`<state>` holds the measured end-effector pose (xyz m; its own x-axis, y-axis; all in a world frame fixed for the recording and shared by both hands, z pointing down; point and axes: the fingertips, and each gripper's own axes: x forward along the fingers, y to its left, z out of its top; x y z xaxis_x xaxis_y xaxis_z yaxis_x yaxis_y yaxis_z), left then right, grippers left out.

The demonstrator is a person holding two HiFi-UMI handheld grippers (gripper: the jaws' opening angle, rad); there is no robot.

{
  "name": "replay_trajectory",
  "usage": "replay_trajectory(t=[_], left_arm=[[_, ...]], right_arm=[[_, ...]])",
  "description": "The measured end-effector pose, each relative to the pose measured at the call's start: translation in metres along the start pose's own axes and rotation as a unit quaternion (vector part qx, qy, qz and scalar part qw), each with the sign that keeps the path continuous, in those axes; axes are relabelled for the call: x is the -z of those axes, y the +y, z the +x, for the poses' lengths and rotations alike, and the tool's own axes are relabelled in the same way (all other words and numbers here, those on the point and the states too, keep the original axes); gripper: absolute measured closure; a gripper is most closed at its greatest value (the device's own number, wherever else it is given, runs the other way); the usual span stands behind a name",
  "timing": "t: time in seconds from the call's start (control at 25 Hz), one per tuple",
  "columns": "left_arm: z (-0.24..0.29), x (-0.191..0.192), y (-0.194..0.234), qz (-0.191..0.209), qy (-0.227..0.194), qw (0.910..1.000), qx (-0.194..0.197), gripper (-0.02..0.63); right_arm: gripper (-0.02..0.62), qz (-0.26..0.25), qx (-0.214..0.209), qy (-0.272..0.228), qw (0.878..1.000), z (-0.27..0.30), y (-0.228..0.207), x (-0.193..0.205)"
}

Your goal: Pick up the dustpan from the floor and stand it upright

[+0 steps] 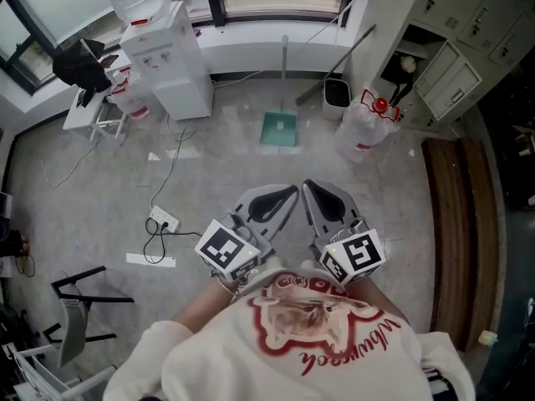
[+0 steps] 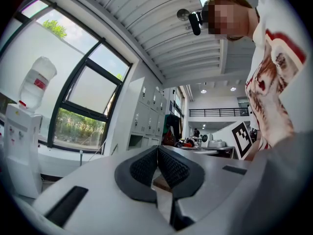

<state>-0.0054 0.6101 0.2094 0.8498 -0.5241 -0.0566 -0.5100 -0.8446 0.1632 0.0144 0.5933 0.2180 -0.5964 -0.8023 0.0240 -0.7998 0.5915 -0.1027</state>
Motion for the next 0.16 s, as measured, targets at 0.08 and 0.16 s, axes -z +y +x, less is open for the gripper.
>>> replay_trajectory(t=[0.08,0.16], left_arm=[[-0.0029,0.0003,0.0031,0.001,-0.001,1.0,0.001,0.584],[-0.0059,0.0011,0.0058,0.001,-0.003,1.0,0.004,0.586]], right_arm=[[0.571,-0.002,0.001,-0.001,1.0,0.0028,0.0021,0.0002],[0.571,-0.004,0.001,-0.003,1.0,0.0058,0.0046,0.0002]])
